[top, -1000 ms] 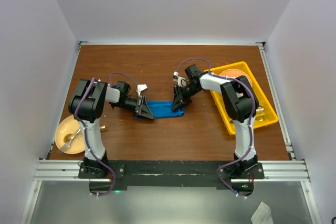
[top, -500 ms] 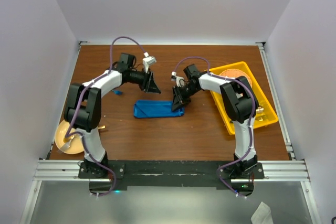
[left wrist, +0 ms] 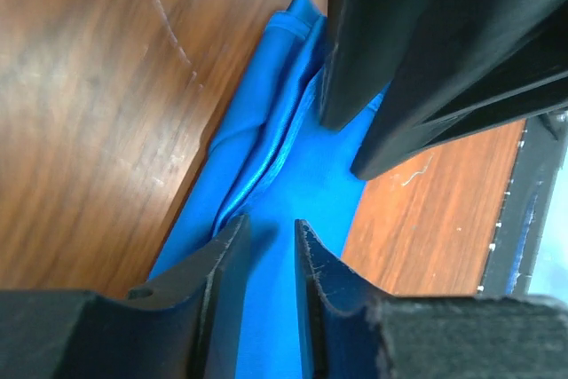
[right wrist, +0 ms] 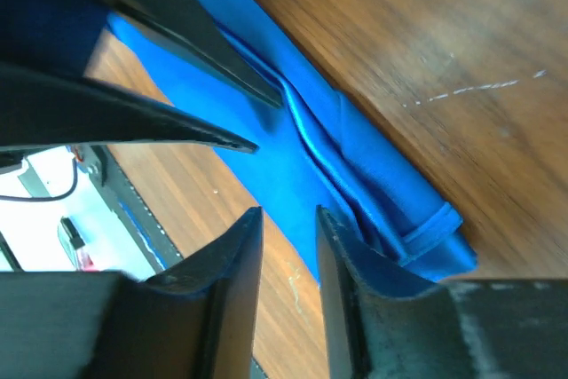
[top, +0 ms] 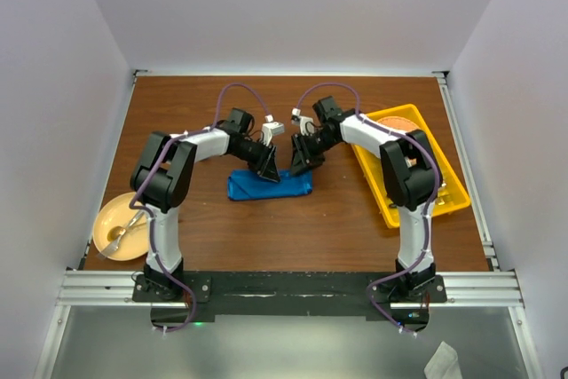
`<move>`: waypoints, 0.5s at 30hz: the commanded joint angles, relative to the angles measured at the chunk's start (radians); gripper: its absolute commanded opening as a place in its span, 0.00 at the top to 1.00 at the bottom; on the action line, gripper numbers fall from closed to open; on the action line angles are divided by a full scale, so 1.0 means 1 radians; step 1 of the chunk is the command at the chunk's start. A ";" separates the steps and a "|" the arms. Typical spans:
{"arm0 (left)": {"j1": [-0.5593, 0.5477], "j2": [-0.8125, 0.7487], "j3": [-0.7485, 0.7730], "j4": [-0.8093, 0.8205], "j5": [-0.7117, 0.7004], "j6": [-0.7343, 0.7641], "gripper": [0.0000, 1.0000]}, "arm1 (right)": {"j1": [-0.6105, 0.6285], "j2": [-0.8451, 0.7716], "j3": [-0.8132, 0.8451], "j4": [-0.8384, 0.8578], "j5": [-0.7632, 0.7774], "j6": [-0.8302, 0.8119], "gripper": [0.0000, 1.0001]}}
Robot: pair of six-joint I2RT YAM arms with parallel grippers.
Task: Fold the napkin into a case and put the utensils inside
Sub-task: Smooth out the smaller rectangle-folded napkin at the center of the board.
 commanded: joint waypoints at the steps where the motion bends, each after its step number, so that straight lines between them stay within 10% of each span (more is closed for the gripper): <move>1: 0.010 0.011 -0.013 0.016 -0.041 -0.007 0.68 | -0.035 -0.107 0.087 -0.105 0.052 -0.055 0.59; 15: 0.008 0.003 0.004 0.020 -0.019 -0.004 0.60 | -0.061 -0.038 0.082 -0.095 0.093 -0.084 0.41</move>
